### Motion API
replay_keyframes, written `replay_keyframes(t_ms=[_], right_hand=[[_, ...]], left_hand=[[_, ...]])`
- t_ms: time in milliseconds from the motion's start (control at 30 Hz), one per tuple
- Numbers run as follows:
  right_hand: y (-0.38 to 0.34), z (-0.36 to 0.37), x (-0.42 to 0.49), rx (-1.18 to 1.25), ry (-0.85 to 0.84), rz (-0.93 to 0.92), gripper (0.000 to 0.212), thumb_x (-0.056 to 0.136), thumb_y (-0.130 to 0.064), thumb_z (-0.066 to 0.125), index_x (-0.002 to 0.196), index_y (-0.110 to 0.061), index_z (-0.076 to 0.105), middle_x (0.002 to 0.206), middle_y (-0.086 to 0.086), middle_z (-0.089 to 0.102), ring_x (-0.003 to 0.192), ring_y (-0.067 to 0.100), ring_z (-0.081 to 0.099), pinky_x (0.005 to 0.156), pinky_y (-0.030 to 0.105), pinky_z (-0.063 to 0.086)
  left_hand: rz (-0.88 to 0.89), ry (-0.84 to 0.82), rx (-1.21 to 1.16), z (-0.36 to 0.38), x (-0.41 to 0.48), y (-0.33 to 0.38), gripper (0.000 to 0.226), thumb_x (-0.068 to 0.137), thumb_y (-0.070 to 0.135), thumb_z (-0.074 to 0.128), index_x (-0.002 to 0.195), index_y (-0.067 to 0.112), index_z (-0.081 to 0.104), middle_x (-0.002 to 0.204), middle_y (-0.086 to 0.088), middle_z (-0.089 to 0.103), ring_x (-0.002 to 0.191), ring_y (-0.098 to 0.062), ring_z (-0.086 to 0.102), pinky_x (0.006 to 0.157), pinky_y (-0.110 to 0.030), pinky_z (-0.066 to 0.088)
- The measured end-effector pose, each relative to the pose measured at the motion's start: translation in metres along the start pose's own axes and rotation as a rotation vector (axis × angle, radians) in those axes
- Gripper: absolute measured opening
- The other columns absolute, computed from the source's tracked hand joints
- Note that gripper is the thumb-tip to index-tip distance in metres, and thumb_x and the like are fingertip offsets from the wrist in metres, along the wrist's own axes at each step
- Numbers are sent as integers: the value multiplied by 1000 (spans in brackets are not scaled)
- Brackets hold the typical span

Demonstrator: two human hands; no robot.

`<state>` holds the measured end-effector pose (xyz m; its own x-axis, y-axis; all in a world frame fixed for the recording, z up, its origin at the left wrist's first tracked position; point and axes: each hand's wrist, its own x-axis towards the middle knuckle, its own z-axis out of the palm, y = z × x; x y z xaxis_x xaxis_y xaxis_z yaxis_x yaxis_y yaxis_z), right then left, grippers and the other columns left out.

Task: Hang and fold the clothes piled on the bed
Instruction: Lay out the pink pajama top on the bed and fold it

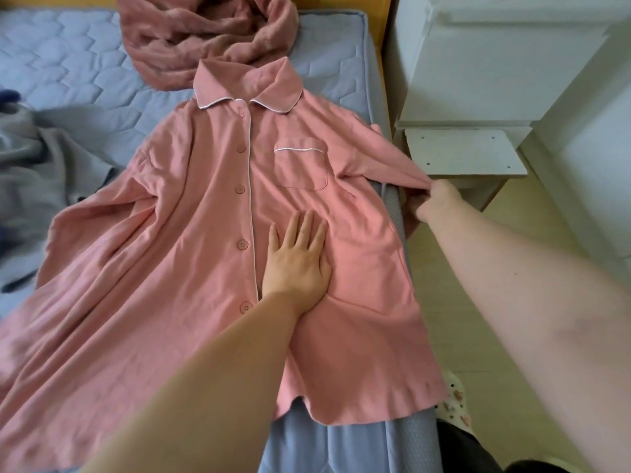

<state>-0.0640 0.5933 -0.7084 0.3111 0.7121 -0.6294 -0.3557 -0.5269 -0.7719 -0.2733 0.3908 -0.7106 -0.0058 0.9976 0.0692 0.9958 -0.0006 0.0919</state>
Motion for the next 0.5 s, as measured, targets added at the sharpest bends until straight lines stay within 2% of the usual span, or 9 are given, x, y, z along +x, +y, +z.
replay_keyframes(t_ms=[67, 133, 200, 233, 267, 300, 367, 433, 500], right_hand=[[-18, -6, -7, 57, 86, -41, 39, 96, -15, 39, 133, -10, 47, 112, 9, 56, 89, 21, 55, 69, 30, 50], [-35, -12, -22, 104, 185, -52, 38, 97, -16, 43, 135, -13, 42, 117, 5, 48, 104, 23, 51, 78, 26, 48], [-46, -16, -35, 124, 175, -96, 26, 97, -13, 44, 123, -10, 47, 100, 7, 46, 115, 27, 50, 86, 28, 49], [-50, -15, -35, 16, 187, -150, 15, 96, -11, 44, 109, -8, 51, 93, 10, 48, 117, 29, 51, 87, 30, 49], [-55, -11, -45, -137, 149, -184, 9, 96, -9, 44, 97, -8, 53, 95, 16, 53, 118, 31, 52, 86, 30, 48], [-60, -5, -48, -194, 111, -225, 14, 97, -9, 42, 98, -7, 56, 110, 20, 58, 120, 31, 52, 83, 28, 47], [-72, 7, -44, -122, 95, -265, 31, 99, -12, 36, 122, -3, 54, 131, 15, 53, 122, 25, 52, 84, 24, 46], [-87, 30, -52, -81, 172, -453, 27, 100, -8, 30, 114, 0, 52, 120, 13, 52, 112, 21, 52, 87, 16, 37], [-84, 53, -73, -137, 194, -727, 17, 98, -1, 30, 96, -4, 47, 99, 9, 45, 90, 16, 46, 72, 13, 32]], left_hand=[[0, 1, -10, 1, 0, 0, 70, 85, 39, 7, 150, 20, 25, 158, -5, 19, 147, -24, 12, 116, -54, 8], [-5, 1, -14, 2, 1, -1, 69, 86, 39, 8, 150, 20, 26, 158, -5, 20, 147, -24, 12, 116, -53, 8], [-9, 3, -19, 2, 0, -2, 69, 86, 39, 10, 150, 20, 28, 158, -5, 22, 147, -24, 14, 116, -53, 10], [-9, 5, -21, 2, 0, -1, 68, 86, 39, 11, 149, 20, 29, 157, -5, 23, 147, -24, 15, 116, -53, 10], [-10, 5, -24, 2, 1, -2, 68, 86, 39, 11, 149, 20, 29, 157, -5, 23, 147, -24, 15, 116, -53, 11], [-9, 1, -27, 2, 1, -2, 68, 86, 38, 11, 149, 20, 28, 157, -4, 23, 147, -24, 15, 116, -53, 11], [-9, -11, -32, 3, 1, -2, 68, 87, 38, 10, 150, 20, 27, 158, -4, 21, 147, -24, 13, 117, -52, 9], [-11, -7, -42, 4, 1, -3, 67, 87, 38, 12, 149, 20, 28, 157, -4, 22, 147, -24, 15, 117, -52, 10], [-11, 19, -57, 4, 1, -3, 66, 87, 38, 16, 148, 20, 32, 156, -4, 26, 146, -24, 18, 116, -52, 11]])
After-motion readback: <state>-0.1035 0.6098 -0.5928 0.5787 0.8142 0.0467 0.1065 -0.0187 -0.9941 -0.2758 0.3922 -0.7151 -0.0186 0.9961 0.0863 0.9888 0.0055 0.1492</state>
